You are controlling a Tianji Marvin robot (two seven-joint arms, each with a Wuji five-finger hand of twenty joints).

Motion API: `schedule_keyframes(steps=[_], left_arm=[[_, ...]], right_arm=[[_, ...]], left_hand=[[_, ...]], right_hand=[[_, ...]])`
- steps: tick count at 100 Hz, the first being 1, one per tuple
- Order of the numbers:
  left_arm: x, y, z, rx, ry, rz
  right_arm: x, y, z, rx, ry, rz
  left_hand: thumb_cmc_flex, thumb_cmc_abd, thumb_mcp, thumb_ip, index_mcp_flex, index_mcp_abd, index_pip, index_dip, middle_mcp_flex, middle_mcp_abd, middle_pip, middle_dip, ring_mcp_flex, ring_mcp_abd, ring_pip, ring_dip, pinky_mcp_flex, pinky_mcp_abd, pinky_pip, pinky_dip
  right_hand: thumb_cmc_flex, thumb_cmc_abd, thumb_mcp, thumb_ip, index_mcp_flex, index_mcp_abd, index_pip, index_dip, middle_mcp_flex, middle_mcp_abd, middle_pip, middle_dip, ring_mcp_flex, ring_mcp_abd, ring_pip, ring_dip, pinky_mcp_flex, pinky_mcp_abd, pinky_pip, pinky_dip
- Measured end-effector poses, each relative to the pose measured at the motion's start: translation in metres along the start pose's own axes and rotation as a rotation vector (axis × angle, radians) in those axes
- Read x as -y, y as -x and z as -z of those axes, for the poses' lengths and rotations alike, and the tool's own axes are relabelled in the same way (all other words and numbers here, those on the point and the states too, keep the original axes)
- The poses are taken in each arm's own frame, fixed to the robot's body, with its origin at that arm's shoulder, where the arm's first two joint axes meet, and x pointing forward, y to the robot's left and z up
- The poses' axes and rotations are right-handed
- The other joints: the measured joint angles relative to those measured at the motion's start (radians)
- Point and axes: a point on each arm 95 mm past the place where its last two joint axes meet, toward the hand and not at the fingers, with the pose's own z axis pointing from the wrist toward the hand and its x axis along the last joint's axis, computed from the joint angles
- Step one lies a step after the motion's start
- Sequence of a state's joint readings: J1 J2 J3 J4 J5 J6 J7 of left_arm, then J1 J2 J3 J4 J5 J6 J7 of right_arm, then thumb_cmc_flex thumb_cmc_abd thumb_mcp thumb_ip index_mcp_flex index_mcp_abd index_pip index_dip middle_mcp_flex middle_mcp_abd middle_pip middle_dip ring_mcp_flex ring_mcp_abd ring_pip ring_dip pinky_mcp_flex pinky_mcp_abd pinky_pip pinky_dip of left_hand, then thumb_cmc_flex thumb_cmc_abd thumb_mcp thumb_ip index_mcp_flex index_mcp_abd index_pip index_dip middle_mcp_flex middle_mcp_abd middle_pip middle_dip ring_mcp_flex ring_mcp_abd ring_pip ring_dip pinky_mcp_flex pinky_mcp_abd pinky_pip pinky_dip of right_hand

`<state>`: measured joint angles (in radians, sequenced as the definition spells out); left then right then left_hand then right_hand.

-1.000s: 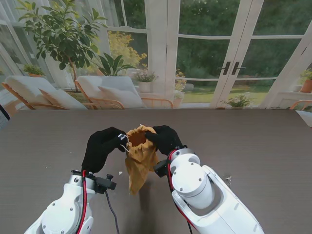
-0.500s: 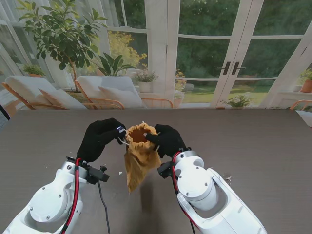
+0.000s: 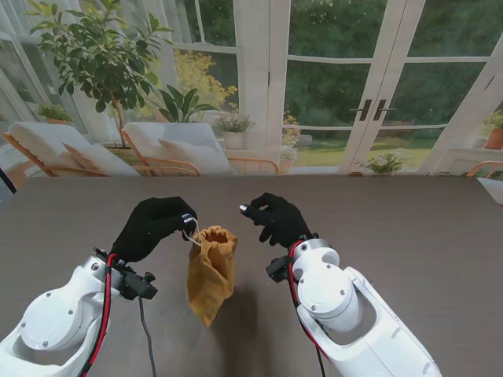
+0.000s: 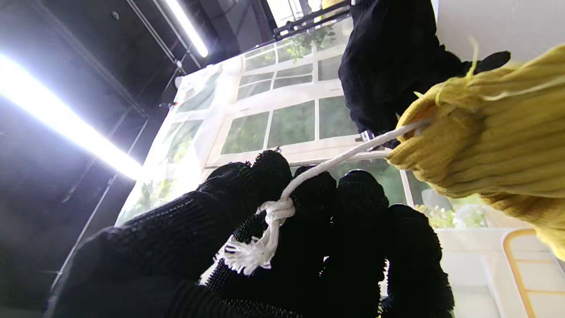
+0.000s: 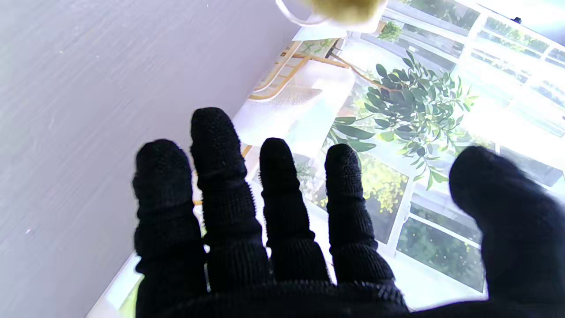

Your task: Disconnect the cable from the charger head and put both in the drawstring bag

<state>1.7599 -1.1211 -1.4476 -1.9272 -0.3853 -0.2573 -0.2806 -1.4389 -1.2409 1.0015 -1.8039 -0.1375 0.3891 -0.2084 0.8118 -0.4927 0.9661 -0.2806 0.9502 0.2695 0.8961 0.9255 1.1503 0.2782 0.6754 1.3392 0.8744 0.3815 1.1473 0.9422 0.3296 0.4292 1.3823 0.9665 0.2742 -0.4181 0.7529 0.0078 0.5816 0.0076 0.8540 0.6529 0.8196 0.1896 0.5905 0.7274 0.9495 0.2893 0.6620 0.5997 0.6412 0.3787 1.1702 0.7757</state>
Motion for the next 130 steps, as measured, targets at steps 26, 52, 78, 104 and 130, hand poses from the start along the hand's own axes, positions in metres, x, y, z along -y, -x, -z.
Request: schedule_keyframes(steps=[26, 52, 78, 104, 130], left_arm=[[0.005, -0.002, 0.002, 0.022, 0.054, 0.025], [0.004, -0.006, 0.003, 0.038, 0.09, 0.058], [0.002, -0.006, 0.003, 0.053, 0.141, 0.082], [0.003, -0.006, 0.004, 0.065, 0.143, 0.084], [0.004, -0.004, 0.003, 0.072, 0.093, 0.087]], right_arm=[[-0.006, 0.007, -0.008, -0.003, -0.027, 0.012], [-0.009, 0.024, -0.013, -0.122, -0.238, -0.025], [-0.01, 0.046, -0.02, -0.129, -0.398, 0.133], [-0.012, 0.043, -0.023, -0.158, -0.387, 0.167], [-0.026, 0.053, -0.014, -0.124, -0.237, 0.031]], left_hand=[[0.0, 0.0, -0.003, 0.0, 0.0, 0.0, 0.002, 0.0, 0.0, 0.0, 0.006, 0.012, 0.0, 0.0, -0.002, 0.0, -0.006, -0.001, 0.0, 0.0], [0.0, 0.0, -0.004, -0.001, 0.0, 0.0, 0.002, 0.0, 0.0, 0.0, 0.006, 0.025, -0.005, 0.0, -0.006, 0.0, -0.015, -0.002, 0.0, 0.0], [0.001, 0.0, -0.004, -0.002, 0.0, 0.0, 0.002, 0.0, -0.001, 0.0, 0.006, 0.037, -0.022, 0.006, -0.01, 0.001, -0.032, -0.002, -0.002, 0.0], [0.009, 0.0, -0.015, -0.012, 0.0, 0.0, 0.002, 0.0, -0.001, 0.0, 0.006, 0.04, -0.022, 0.007, -0.011, 0.011, -0.032, -0.002, -0.002, 0.0], [0.019, 0.0, -0.026, -0.013, -0.006, 0.005, 0.002, -0.004, -0.004, 0.003, 0.006, 0.04, -0.022, 0.01, -0.012, 0.012, -0.032, -0.002, -0.003, 0.003]], right_hand=[[0.08, 0.024, -0.093, -0.008, 0.0, -0.047, -0.11, -0.031, -0.073, 0.009, -0.04, -0.026, -0.083, 0.003, -0.077, -0.032, 0.0, 0.0, -0.083, 0.0], [0.283, -0.061, -0.103, -0.008, -0.082, -0.125, -0.236, -0.076, -0.224, 0.009, -0.114, -0.066, -0.249, -0.012, -0.198, -0.066, 0.0, -0.016, -0.212, 0.0], [0.372, -0.318, 0.56, 0.031, -0.201, -0.177, -0.307, -0.114, -0.373, -0.028, -0.171, -0.1, -0.343, -0.041, -0.309, -0.099, -0.001, -0.046, -0.392, 0.076], [0.383, -0.33, 0.652, 0.038, -0.205, -0.178, -0.29, -0.115, -0.384, -0.04, -0.183, -0.105, -0.343, -0.042, -0.331, -0.109, -0.001, -0.048, -0.432, 0.101], [0.125, -0.262, 0.497, -0.029, -0.036, -0.108, -0.185, -0.104, -0.199, -0.017, -0.121, -0.101, -0.22, -0.035, -0.209, -0.065, -0.001, -0.047, -0.405, 0.126]])
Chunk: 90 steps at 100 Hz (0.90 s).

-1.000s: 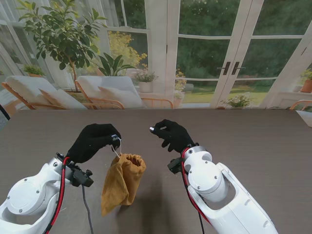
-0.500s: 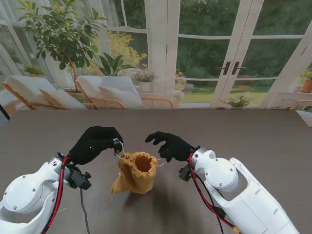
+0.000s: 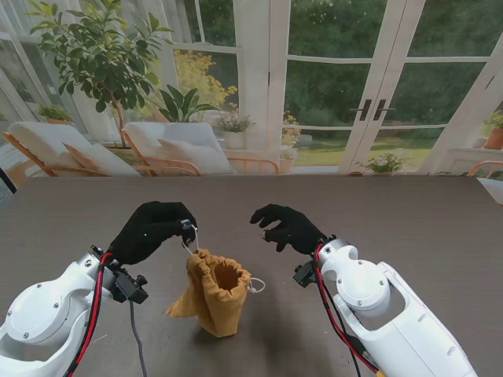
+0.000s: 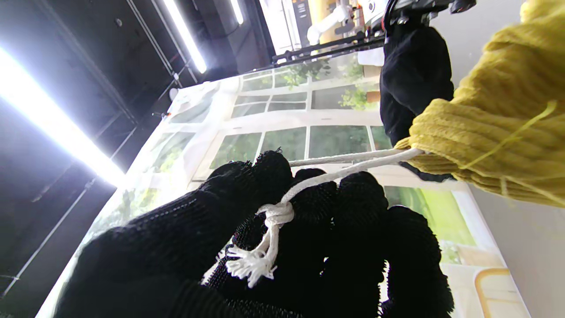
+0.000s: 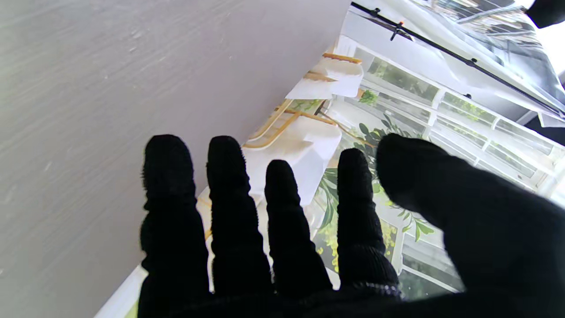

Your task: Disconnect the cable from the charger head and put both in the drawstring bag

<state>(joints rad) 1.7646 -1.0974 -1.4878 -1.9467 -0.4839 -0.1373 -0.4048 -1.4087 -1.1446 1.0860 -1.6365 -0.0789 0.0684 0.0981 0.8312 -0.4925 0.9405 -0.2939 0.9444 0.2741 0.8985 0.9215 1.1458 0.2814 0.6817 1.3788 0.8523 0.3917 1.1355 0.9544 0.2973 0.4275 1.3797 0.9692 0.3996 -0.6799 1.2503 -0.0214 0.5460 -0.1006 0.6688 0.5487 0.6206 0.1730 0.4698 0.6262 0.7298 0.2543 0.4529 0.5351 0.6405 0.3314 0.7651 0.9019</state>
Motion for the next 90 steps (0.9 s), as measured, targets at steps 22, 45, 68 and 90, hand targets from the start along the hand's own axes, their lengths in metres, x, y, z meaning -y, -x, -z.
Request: schedule_keyframes(steps=[22, 45, 68, 90], left_arm=[[-0.002, 0.0, -0.002, -0.004, -0.011, 0.01], [-0.002, -0.001, -0.004, -0.005, -0.005, 0.012], [-0.001, 0.001, -0.006, -0.003, -0.058, 0.022], [-0.003, 0.001, -0.012, -0.016, -0.107, 0.037]], right_arm=[[-0.005, 0.005, 0.011, -0.047, 0.008, 0.063], [-0.007, 0.009, 0.016, -0.083, -0.071, 0.084], [-0.013, 0.017, 0.027, -0.065, 0.004, 0.164], [-0.016, 0.016, 0.035, -0.054, 0.047, 0.232]], left_hand=[[0.011, 0.001, -0.01, 0.0, -0.006, 0.006, 0.0, -0.003, -0.003, 0.003, 0.0, 0.0, 0.0, 0.002, -0.001, 0.0, 0.0, 0.0, -0.006, 0.007], [0.011, 0.001, -0.011, 0.0, -0.007, 0.007, 0.0, -0.005, -0.003, 0.004, -0.001, 0.0, 0.0, 0.002, -0.001, 0.0, 0.0, 0.0, -0.007, 0.009], [0.045, 0.006, -0.054, -0.001, -0.021, 0.019, 0.0, -0.027, -0.004, 0.011, -0.01, -0.004, 0.0, 0.008, -0.001, 0.0, 0.0, 0.003, -0.009, 0.019], [0.075, 0.025, -0.106, 0.0, -0.033, 0.03, -0.009, -0.037, -0.006, 0.018, -0.019, -0.032, 0.0, 0.014, -0.001, 0.0, 0.0, 0.011, -0.009, 0.023]], right_hand=[[-0.068, 0.037, -0.131, -0.003, 0.037, 0.024, 0.035, 0.007, 0.043, 0.004, 0.008, 0.012, 0.028, 0.001, 0.021, 0.007, 0.0, 0.011, 0.035, 0.0], [-0.128, 0.036, -0.247, -0.011, -0.026, 0.077, -0.041, -0.023, 0.015, 0.004, -0.025, 0.012, 0.0, -0.001, -0.024, 0.007, 0.0, 0.011, 0.035, 0.0], [-0.13, 0.062, -0.33, -0.022, -0.06, 0.11, -0.041, -0.038, 0.015, 0.004, -0.025, 0.012, 0.015, -0.001, -0.003, 0.007, 0.0, 0.011, 0.035, 0.0], [-0.14, 0.086, -0.356, -0.022, -0.08, 0.109, -0.052, -0.044, 0.015, 0.004, -0.025, 0.012, 0.015, -0.001, 0.001, 0.007, 0.0, 0.011, 0.035, 0.0]])
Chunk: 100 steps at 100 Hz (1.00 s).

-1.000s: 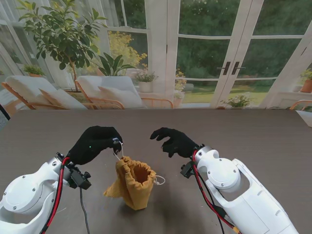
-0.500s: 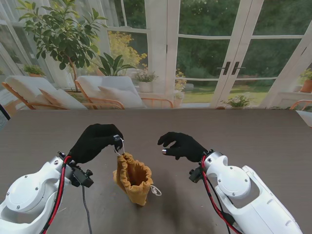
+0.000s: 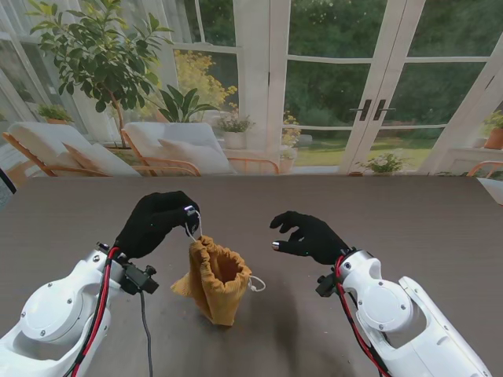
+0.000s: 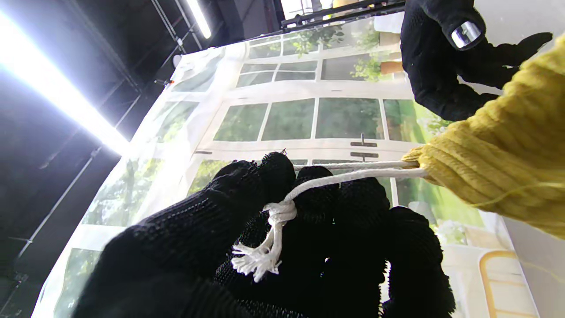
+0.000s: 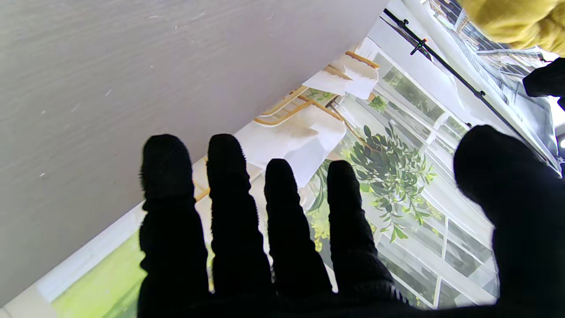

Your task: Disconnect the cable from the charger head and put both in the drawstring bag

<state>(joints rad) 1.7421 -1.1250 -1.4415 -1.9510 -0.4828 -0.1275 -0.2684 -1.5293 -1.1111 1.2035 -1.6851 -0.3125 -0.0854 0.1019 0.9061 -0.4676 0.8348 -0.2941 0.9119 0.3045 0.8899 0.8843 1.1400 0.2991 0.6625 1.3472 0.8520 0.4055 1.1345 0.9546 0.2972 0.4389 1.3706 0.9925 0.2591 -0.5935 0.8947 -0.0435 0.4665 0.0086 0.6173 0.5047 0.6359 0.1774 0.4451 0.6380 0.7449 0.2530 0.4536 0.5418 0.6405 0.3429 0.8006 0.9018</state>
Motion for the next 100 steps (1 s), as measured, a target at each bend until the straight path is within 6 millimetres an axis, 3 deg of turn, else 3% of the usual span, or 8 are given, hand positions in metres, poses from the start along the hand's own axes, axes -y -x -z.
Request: schedule_keyframes(steps=[33, 60, 74, 100], left_arm=[[-0.001, -0.001, -0.004, -0.009, -0.011, 0.007], [0.0, -0.001, -0.004, -0.01, -0.018, 0.012], [0.0, -0.001, -0.004, -0.012, -0.018, 0.017], [0.0, -0.001, -0.004, -0.013, -0.014, 0.02]], right_arm=[[0.005, -0.002, 0.011, -0.055, -0.035, 0.021], [0.015, 0.0, 0.012, -0.064, -0.046, 0.106], [0.023, 0.0, 0.013, -0.073, -0.048, 0.153], [0.035, -0.002, 0.016, -0.073, 0.0, 0.16]], left_hand=[[0.011, 0.001, -0.018, 0.001, -0.001, 0.003, -0.003, -0.004, 0.0, 0.002, -0.002, -0.009, 0.0, 0.003, -0.001, 0.0, 0.0, 0.004, -0.001, 0.007], [0.023, 0.002, -0.036, 0.001, -0.002, 0.004, -0.009, -0.005, -0.002, 0.004, -0.004, -0.011, 0.0, 0.006, -0.007, 0.0, 0.0, 0.006, -0.003, 0.007], [0.028, 0.002, -0.041, 0.001, -0.002, 0.006, -0.009, -0.005, -0.002, 0.005, -0.004, -0.012, 0.0, 0.007, -0.011, 0.0, 0.0, 0.006, -0.008, 0.009], [0.041, 0.012, -0.061, 0.001, -0.01, 0.013, -0.01, -0.01, -0.002, 0.01, -0.011, -0.021, 0.0, 0.008, -0.012, 0.0, 0.0, 0.007, -0.009, 0.009]], right_hand=[[0.0, 0.0, -0.075, 0.0, 0.025, 0.016, 0.03, 0.003, 0.001, 0.0, 0.0, 0.0, 0.003, 0.0, 0.003, 0.0, 0.0, 0.0, 0.0, 0.0], [0.03, -0.03, -0.065, 0.0, 0.023, 0.047, 0.023, -0.004, 0.001, 0.0, 0.0, 0.0, 0.003, -0.002, 0.011, 0.0, 0.0, 0.0, 0.003, -0.001], [0.03, -0.092, -0.019, -0.009, 0.022, 0.049, 0.023, -0.009, 0.003, 0.0, 0.013, 0.0, 0.038, -0.005, 0.025, 0.0, 0.002, 0.0, 0.029, -0.002], [0.029, -0.092, 0.015, -0.027, 0.021, 0.078, 0.023, -0.016, 0.003, 0.0, 0.027, 0.0, 0.061, -0.006, 0.044, 0.002, 0.009, 0.0, 0.059, -0.003]])
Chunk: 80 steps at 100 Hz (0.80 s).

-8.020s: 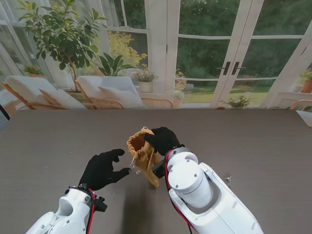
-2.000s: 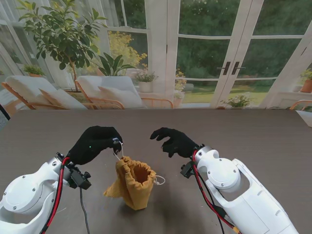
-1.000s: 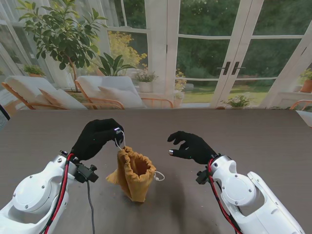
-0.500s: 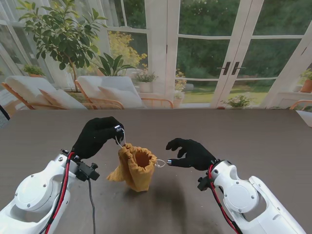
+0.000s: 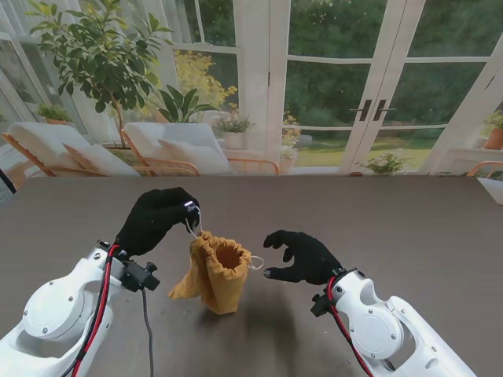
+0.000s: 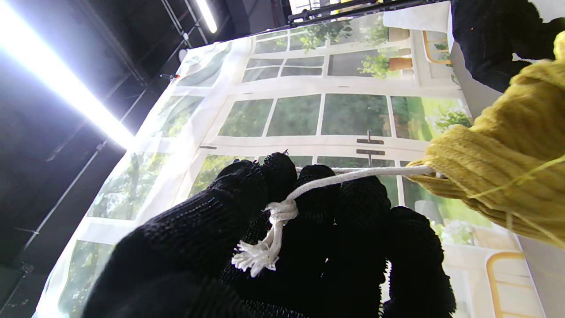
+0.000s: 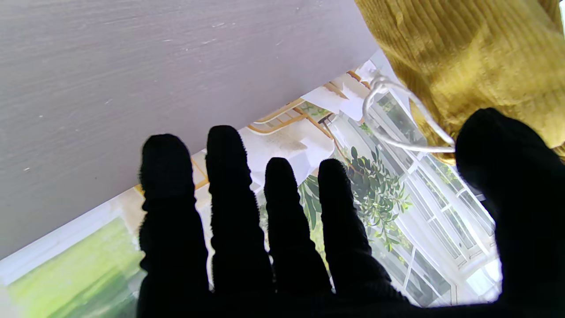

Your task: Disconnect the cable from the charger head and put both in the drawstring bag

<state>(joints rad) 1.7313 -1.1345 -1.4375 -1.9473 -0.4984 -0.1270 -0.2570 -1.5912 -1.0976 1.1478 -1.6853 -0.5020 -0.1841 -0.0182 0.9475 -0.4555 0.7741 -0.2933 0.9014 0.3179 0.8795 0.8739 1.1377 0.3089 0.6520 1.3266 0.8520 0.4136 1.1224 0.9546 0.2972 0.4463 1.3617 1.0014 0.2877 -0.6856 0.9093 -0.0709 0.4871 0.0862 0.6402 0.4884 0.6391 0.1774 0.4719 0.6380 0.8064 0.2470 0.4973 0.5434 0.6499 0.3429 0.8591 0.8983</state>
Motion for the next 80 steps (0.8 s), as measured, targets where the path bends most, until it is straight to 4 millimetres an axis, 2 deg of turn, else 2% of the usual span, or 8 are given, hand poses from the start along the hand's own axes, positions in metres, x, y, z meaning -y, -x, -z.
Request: schedule_keyframes(steps=[8, 20, 43, 44, 55, 56, 67, 80], left_arm=[[0.0, 0.0, 0.0, 0.001, 0.004, 0.0], [0.001, 0.0, 0.001, 0.003, 0.013, 0.0], [0.001, 0.001, 0.003, 0.007, 0.013, 0.005], [0.001, 0.001, 0.003, 0.007, 0.013, 0.005], [0.001, 0.001, 0.003, 0.011, 0.012, 0.007], [0.001, 0.001, 0.003, 0.011, 0.012, 0.007], [0.001, 0.002, 0.004, 0.015, 0.014, 0.01], [0.001, 0.002, 0.004, 0.016, 0.016, 0.012]], right_arm=[[0.004, -0.002, 0.0, 0.005, 0.01, 0.009], [0.011, -0.006, -0.003, 0.027, 0.031, 0.019], [0.017, -0.01, -0.006, 0.027, 0.027, 0.001], [0.017, -0.01, -0.006, 0.027, 0.027, 0.001], [0.02, -0.011, -0.006, 0.02, 0.04, -0.002], [0.021, -0.011, -0.006, 0.02, 0.041, -0.003], [0.025, -0.011, -0.006, 0.015, 0.046, -0.017], [0.031, -0.013, -0.007, 0.011, 0.054, -0.026]], left_hand=[[0.001, 0.0, -0.001, 0.0, 0.0, 0.0, 0.0, 0.0, 0.0, 0.0, 0.0, 0.0, 0.0, 0.0, 0.0, 0.0, 0.0, 0.0, 0.0, 0.0], [0.001, 0.0, -0.002, 0.0, 0.0, 0.0, 0.0, -0.001, 0.0, 0.0, 0.0, 0.0, 0.0, 0.001, -0.001, 0.0, 0.0, 0.001, 0.0, 0.0], [0.002, 0.0, -0.002, 0.0, 0.0, 0.0, 0.0, -0.001, 0.0, 0.0, 0.0, 0.0, 0.0, 0.001, -0.002, 0.0, 0.0, 0.001, -0.001, 0.0], [0.002, 0.0, -0.003, 0.0, 0.0, 0.0, 0.0, -0.001, 0.0, 0.0, 0.0, 0.0, 0.0, 0.001, -0.002, 0.0, 0.0, 0.001, -0.001, 0.0], [0.002, 0.0, -0.003, 0.0, 0.0, 0.0, -0.001, -0.001, 0.0, 0.0, 0.0, -0.001, 0.0, 0.001, -0.002, 0.0, 0.0, 0.001, -0.001, 0.0], [0.002, 0.0, -0.003, 0.0, 0.0, 0.0, -0.001, -0.001, 0.0, 0.0, 0.0, -0.001, 0.0, 0.001, -0.002, 0.0, 0.0, 0.001, -0.001, 0.0], [0.002, 0.0, -0.003, 0.0, 0.0, 0.0, -0.001, -0.001, 0.0, 0.0, 0.0, -0.001, 0.0, 0.001, -0.003, 0.0, 0.0, 0.002, -0.001, 0.0], [0.002, 0.0, -0.003, 0.0, 0.0, 0.0, -0.002, -0.001, 0.0, 0.001, 0.0, -0.001, 0.0, 0.002, -0.003, 0.0, 0.0, 0.003, -0.001, 0.0]], right_hand=[[0.0, 0.0, 0.001, 0.0, -0.022, 0.009, 0.011, 0.0, 0.0, 0.0, 0.013, 0.0, -0.004, 0.0, 0.005, 0.0, -0.001, 0.0, 0.012, -0.002], [0.0, 0.0, 0.052, 0.0, -0.042, 0.009, 0.014, -0.001, 0.0, 0.0, 0.027, 0.002, -0.004, 0.0, 0.018, 0.001, -0.001, 0.0, 0.033, -0.023], [0.0, 0.0, 0.047, 0.0, -0.038, 0.01, 0.032, -0.001, 0.037, 0.0, 0.061, 0.002, 0.041, -0.007, 0.05, 0.011, 0.005, 0.0, 0.049, -0.024], [0.002, 0.0, 0.078, 0.0, -0.031, 0.01, 0.036, -0.001, 0.046, 0.0, 0.054, 0.003, 0.039, -0.007, 0.056, 0.011, 0.005, 0.0, 0.06, -0.024], [0.013, 0.002, 0.115, 0.0, 0.028, -0.024, 0.08, -0.006, 0.091, 0.0, 0.078, 0.012, 0.082, -0.013, 0.089, 0.021, 0.006, 0.0, 0.098, -0.048], [0.013, 0.003, 0.141, 0.0, 0.045, -0.034, 0.086, -0.006, 0.107, -0.001, 0.08, 0.013, 0.095, -0.017, 0.096, 0.021, 0.006, 0.0, 0.1, -0.049], [0.042, 0.032, 0.16, 0.0, 0.119, -0.067, 0.107, -0.007, 0.173, -0.002, 0.096, 0.014, 0.138, -0.021, 0.119, 0.028, 0.007, 0.0, 0.132, -0.049], [0.066, 0.067, 0.182, 0.0, 0.143, -0.078, 0.118, -0.007, 0.212, -0.007, 0.111, 0.015, 0.18, -0.031, 0.139, 0.032, 0.008, 0.0, 0.154, -0.05]])
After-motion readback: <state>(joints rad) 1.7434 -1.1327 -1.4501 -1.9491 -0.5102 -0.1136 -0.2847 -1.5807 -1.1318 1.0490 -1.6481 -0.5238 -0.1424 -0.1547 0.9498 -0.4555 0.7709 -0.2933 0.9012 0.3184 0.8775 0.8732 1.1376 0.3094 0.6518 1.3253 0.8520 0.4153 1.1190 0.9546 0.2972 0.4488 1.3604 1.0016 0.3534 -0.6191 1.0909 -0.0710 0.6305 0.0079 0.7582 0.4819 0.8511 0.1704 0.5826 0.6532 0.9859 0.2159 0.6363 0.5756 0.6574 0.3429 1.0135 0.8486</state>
